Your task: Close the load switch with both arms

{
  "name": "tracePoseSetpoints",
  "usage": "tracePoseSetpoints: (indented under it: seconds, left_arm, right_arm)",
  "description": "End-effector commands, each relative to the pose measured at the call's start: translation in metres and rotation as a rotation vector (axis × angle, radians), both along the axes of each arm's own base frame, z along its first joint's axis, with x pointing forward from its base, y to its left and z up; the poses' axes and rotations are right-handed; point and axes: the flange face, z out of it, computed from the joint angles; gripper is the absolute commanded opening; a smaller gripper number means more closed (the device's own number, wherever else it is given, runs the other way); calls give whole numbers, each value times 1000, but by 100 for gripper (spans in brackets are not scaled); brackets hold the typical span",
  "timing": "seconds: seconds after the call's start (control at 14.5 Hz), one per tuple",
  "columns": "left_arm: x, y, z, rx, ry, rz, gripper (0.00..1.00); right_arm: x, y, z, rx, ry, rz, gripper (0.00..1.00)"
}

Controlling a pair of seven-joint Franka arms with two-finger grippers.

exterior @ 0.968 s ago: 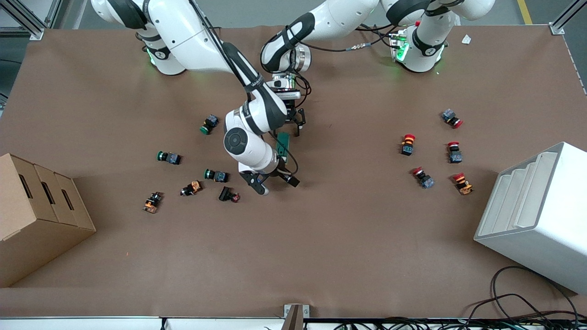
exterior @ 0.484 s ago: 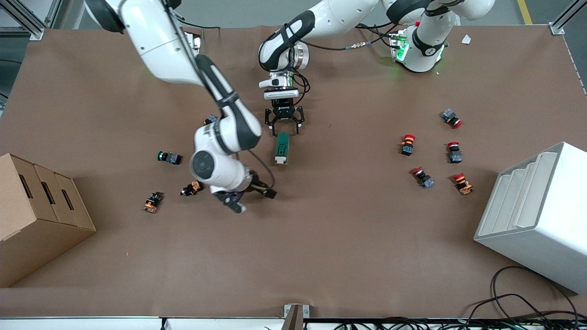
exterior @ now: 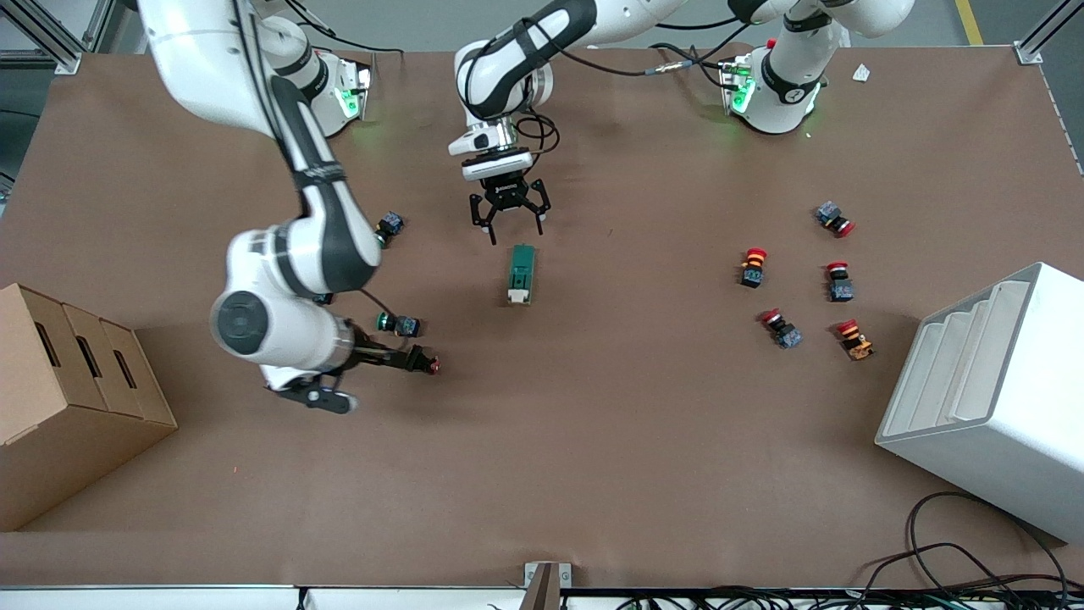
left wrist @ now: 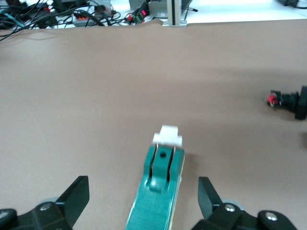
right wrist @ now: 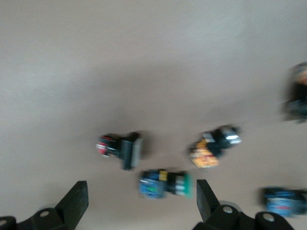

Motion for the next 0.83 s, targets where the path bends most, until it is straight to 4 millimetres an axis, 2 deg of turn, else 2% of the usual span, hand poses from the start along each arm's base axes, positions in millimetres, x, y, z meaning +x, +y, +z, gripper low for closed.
tracePoseSetpoints:
  seconds: [0.0, 0.14, 0.21, 0.35, 0.55, 0.62, 0.76]
  left_arm:
    - [48, 9, 72, -11, 119, 72, 100]
    - [85, 27, 134, 0, 228, 82, 100]
    - [113, 47, 162, -3, 278, 96, 100]
    - [154, 79, 205, -3, 334, 94, 100]
    - [216, 146, 260, -8, 410, 91, 100]
    - [235, 170, 278, -20, 431, 93, 100]
    - [256, 208, 302, -10, 456, 92, 100]
  right_arm:
    - [-13, -53, 43, -31, 18, 127, 100]
    - [-19, -98, 73, -48, 34, 201, 100]
    - [-21, -126, 87, -40, 38, 189, 100]
    - [-29, -147, 116, -57, 34, 206, 100]
    - [-42, -173, 154, -46, 12, 206, 100]
    - [-46, -177, 165, -56, 3, 214, 100]
    - [-53, -178, 184, -89, -13, 232, 100]
